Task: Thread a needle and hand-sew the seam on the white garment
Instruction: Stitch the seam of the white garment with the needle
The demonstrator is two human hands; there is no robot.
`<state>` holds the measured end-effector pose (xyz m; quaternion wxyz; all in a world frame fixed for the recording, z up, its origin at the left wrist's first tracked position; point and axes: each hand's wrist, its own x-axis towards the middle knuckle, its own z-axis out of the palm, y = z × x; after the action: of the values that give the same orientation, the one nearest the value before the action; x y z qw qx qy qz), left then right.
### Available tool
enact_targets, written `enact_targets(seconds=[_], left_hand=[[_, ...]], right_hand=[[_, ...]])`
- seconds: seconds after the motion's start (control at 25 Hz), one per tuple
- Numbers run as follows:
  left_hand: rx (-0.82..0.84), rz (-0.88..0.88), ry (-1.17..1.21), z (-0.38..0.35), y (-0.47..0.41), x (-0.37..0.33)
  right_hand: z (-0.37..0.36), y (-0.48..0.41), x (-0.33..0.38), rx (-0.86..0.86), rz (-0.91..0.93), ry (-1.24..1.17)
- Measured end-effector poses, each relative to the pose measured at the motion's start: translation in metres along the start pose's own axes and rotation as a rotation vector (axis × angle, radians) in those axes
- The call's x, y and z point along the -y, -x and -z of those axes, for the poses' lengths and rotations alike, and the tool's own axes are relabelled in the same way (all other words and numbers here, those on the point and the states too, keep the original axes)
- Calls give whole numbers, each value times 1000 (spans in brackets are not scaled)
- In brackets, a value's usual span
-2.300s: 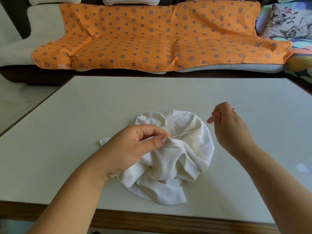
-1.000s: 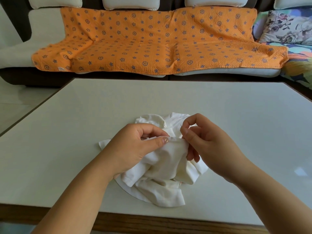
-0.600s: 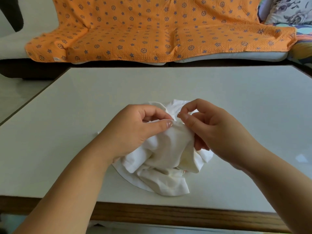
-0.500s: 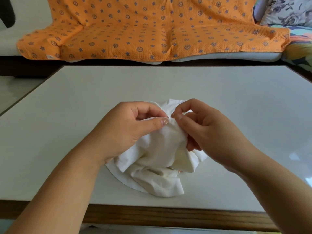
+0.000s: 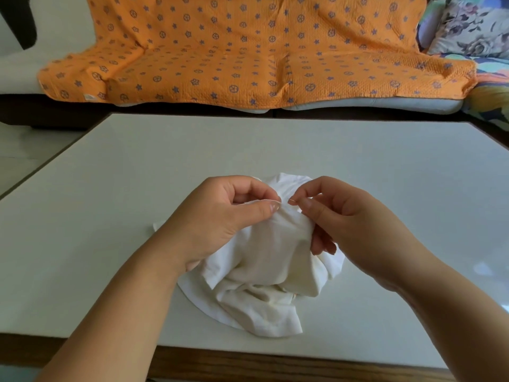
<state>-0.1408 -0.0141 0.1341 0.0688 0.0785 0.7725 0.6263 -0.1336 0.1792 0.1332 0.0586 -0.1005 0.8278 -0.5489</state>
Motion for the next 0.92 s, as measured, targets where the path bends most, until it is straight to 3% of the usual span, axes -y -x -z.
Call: enact_targets(seconds=[0.92], left_hand=[[46, -3, 35, 1, 7, -2]], right_hand=[[0, 4, 2, 88, -28, -46]])
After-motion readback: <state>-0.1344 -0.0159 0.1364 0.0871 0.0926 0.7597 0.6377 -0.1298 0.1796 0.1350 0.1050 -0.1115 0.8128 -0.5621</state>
